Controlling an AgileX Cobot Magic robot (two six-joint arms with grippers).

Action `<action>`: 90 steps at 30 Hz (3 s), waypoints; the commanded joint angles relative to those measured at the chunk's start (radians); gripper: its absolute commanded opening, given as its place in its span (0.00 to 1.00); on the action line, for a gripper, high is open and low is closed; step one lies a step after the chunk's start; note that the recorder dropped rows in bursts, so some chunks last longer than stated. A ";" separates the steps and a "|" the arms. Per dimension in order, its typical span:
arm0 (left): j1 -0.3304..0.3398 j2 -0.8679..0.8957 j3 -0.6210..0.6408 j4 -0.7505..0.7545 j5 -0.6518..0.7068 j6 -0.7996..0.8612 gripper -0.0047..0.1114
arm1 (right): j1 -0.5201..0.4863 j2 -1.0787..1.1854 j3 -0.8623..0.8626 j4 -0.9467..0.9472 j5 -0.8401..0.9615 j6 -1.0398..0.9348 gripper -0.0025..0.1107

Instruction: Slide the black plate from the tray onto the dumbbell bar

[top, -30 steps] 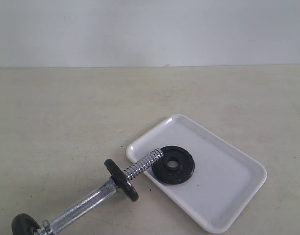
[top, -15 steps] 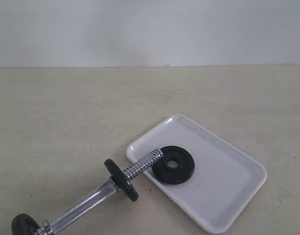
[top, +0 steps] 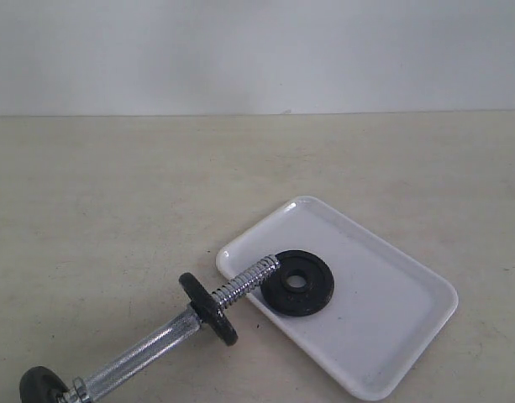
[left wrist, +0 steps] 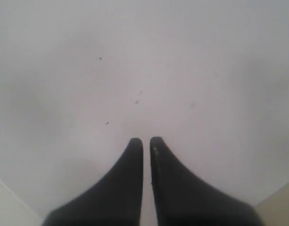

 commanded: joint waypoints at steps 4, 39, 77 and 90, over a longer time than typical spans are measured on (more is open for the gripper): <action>0.003 0.001 -0.004 -0.015 0.273 0.126 0.08 | -0.002 0.002 -0.007 0.018 0.004 -0.005 0.03; -0.354 0.448 -0.049 -1.178 1.089 0.839 0.22 | -0.002 0.002 -0.005 0.146 0.061 -0.151 0.03; -0.523 0.945 -0.046 -1.468 0.810 1.101 0.59 | -0.002 0.002 -0.005 0.182 0.067 -0.151 0.03; -0.638 0.945 -0.093 -1.421 0.656 1.101 0.59 | -0.002 0.002 -0.005 0.182 0.078 -0.149 0.03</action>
